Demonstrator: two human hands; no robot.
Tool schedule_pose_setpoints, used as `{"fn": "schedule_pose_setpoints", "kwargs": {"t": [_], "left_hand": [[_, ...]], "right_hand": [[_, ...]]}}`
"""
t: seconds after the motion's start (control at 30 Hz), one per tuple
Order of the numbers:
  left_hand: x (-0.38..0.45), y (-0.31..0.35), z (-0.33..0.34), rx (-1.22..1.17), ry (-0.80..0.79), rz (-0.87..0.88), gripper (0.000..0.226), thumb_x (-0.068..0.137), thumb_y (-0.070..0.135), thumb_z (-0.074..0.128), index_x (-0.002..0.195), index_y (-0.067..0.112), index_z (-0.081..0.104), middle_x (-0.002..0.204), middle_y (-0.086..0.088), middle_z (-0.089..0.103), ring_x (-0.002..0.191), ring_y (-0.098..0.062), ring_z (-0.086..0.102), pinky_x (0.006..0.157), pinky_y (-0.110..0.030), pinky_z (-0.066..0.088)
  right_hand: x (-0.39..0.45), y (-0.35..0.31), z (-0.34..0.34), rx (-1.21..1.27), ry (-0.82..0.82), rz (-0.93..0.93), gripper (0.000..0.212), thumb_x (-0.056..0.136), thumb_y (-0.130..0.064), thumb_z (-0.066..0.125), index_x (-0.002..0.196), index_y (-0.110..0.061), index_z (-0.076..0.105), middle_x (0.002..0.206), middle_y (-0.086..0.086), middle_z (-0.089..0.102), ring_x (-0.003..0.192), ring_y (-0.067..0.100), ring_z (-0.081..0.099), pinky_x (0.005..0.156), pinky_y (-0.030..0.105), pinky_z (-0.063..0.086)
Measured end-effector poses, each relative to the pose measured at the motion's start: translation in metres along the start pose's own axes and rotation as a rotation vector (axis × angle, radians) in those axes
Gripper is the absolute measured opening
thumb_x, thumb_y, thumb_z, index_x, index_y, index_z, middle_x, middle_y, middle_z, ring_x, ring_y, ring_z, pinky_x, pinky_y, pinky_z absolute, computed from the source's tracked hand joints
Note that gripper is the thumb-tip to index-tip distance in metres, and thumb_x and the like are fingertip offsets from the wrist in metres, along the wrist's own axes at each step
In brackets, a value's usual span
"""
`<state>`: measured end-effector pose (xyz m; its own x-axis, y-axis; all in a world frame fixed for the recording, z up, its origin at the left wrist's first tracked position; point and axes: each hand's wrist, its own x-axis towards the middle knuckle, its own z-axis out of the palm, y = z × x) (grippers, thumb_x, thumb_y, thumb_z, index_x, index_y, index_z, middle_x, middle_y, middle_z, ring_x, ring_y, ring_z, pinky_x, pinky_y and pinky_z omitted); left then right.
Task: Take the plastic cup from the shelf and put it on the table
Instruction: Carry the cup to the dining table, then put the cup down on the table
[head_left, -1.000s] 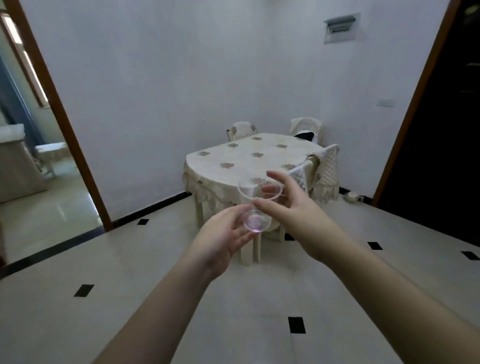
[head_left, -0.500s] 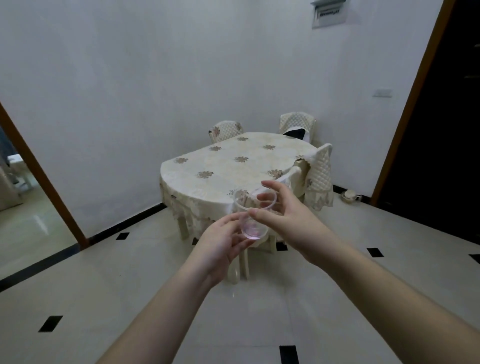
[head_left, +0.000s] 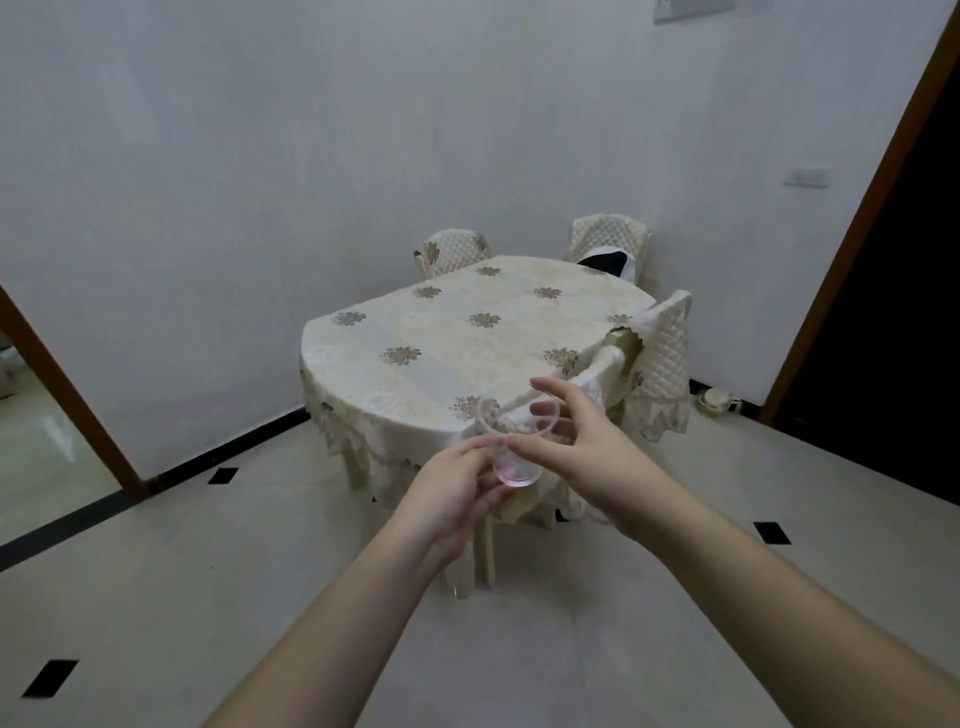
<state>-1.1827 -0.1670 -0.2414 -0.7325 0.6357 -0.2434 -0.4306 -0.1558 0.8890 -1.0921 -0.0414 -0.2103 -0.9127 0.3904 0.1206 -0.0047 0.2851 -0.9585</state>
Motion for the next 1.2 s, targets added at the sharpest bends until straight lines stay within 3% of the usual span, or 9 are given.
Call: {"fn": "schedule_pose_setpoints", "kwargs": {"t": [0.2, 0.4, 0.53, 0.63, 0.8, 0.9, 1.07, 1.2], "left_hand": [[0.096, 0.032, -0.010, -0.002, 0.015, -0.057, 0.034, 0.085, -0.012, 0.046, 0.113, -0.003, 0.063, 0.090, -0.014, 0.073, 0.080, -0.021, 0.071, 0.060, -0.023, 0.056], [0.177, 0.043, -0.023, 0.035, -0.013, -0.082, 0.024, 0.080, -0.014, 0.048, 0.089, 0.001, 0.065, 0.079, 0.001, 0.078, 0.069, -0.016, 0.071, 0.060, -0.024, 0.057], [0.224, 0.037, -0.027, 0.042, 0.021, -0.085, 0.031, 0.082, -0.010, 0.051, 0.110, -0.003, 0.063, 0.093, -0.004, 0.076, 0.086, -0.020, 0.067, 0.076, -0.029, 0.058], [0.259, 0.030, -0.029, 0.009, 0.058, -0.094, 0.025, 0.092, -0.002, 0.050, 0.115, -0.007, 0.059, 0.101, -0.011, 0.072, 0.080, -0.017, 0.067, 0.079, -0.030, 0.056], [0.321, 0.014, -0.026, -0.022, 0.127, -0.139, 0.014, 0.091, -0.006, 0.048, 0.092, -0.004, 0.062, 0.083, -0.008, 0.074, 0.062, -0.011, 0.070, 0.060, -0.022, 0.056], [0.361, 0.006, -0.020, -0.064, 0.207, -0.164, 0.020, 0.090, -0.003, 0.049, 0.102, -0.004, 0.064, 0.078, -0.010, 0.073, 0.062, -0.014, 0.072, 0.053, -0.024, 0.056], [0.416, -0.016, -0.003, -0.174, 0.286, -0.177, 0.017, 0.092, 0.011, 0.057, 0.100, -0.002, 0.065, 0.092, -0.016, 0.067, 0.078, -0.022, 0.071, 0.060, -0.028, 0.057], [0.446, -0.027, 0.007, -0.188, 0.283, -0.142, 0.023, 0.088, 0.003, 0.058, 0.076, 0.008, 0.076, 0.073, -0.005, 0.074, 0.072, -0.015, 0.072, 0.062, -0.026, 0.057]], "right_hand": [[0.093, 0.015, 0.000, -0.063, 0.068, 0.033, 0.077, 0.066, -0.051, 0.076, 0.133, -0.043, 0.038, 0.122, -0.011, 0.053, 0.114, 0.006, 0.050, 0.090, 0.030, 0.045], [0.160, 0.043, -0.004, -0.019, 0.109, 0.055, 0.076, 0.065, -0.050, 0.077, 0.131, -0.046, 0.040, 0.122, -0.016, 0.053, 0.115, 0.006, 0.053, 0.093, 0.036, 0.049], [0.196, 0.061, -0.012, -0.025, 0.122, 0.055, 0.073, 0.074, -0.040, 0.077, 0.136, -0.040, 0.038, 0.125, -0.012, 0.052, 0.115, 0.004, 0.052, 0.085, 0.023, 0.047], [0.223, 0.079, -0.017, -0.014, 0.116, 0.059, 0.073, 0.078, -0.033, 0.075, 0.139, -0.033, 0.035, 0.127, -0.008, 0.051, 0.117, 0.003, 0.050, 0.085, 0.017, 0.042], [0.276, 0.117, -0.032, -0.015, 0.073, 0.066, 0.071, 0.079, -0.029, 0.075, 0.138, -0.029, 0.035, 0.129, -0.006, 0.050, 0.116, 0.001, 0.049, 0.086, 0.016, 0.045], [0.309, 0.143, -0.046, 0.044, 0.011, 0.069, 0.070, 0.077, -0.023, 0.077, 0.135, -0.026, 0.038, 0.131, 0.000, 0.049, 0.124, 0.009, 0.046, 0.097, 0.028, 0.046], [0.359, 0.182, -0.074, 0.029, -0.038, 0.069, 0.070, 0.075, -0.022, 0.079, 0.135, -0.026, 0.042, 0.133, 0.004, 0.047, 0.121, 0.010, 0.047, 0.097, 0.029, 0.047], [0.390, 0.210, -0.092, -0.036, -0.085, 0.041, 0.073, 0.075, -0.027, 0.080, 0.137, -0.026, 0.042, 0.130, 0.003, 0.046, 0.117, 0.006, 0.047, 0.088, 0.014, 0.047]]}}
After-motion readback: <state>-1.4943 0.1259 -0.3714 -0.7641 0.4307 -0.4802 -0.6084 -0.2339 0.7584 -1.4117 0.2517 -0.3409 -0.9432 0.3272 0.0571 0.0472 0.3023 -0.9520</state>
